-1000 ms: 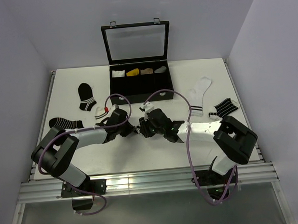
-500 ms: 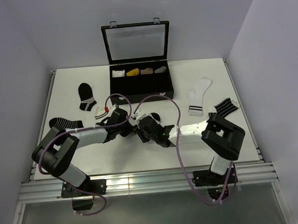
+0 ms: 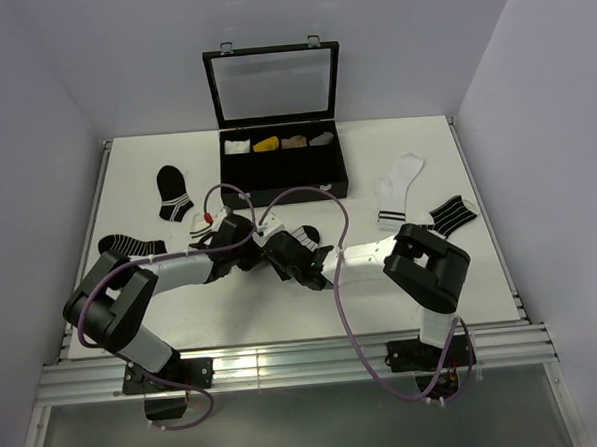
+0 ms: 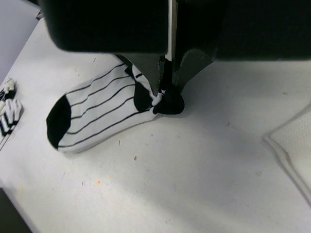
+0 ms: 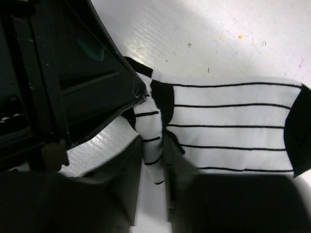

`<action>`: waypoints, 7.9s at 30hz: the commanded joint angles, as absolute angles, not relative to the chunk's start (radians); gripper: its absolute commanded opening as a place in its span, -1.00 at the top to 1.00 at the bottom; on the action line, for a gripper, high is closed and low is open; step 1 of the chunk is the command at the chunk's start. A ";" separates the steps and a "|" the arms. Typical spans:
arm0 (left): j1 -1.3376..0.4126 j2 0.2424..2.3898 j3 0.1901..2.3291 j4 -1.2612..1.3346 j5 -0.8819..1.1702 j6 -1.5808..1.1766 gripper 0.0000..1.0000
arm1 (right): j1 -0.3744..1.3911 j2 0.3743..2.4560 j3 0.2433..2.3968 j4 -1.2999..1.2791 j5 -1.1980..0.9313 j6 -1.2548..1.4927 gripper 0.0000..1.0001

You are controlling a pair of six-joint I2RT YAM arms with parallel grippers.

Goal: Roll the socks
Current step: Roll the sock at the center of the board.

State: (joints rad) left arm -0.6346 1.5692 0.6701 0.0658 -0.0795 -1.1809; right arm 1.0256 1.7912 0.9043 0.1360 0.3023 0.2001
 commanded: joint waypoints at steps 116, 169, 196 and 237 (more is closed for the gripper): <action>-0.722 1.583 0.660 0.083 -0.179 -1.019 0.99 | 0.643 1.835 0.983 0.066 0.031 0.445 0.25; -0.733 1.517 0.646 0.054 -0.256 -1.143 -0.41 | 0.675 1.655 0.658 0.342 -0.279 0.546 1.00; -0.733 1.540 0.506 0.531 -0.187 -1.080 -0.66 | 0.442 1.908 0.609 0.597 -0.700 0.735 1.00; -0.727 1.723 0.750 0.209 -0.121 -1.022 0.99 | 0.821 1.460 0.701 0.193 0.120 0.253 0.07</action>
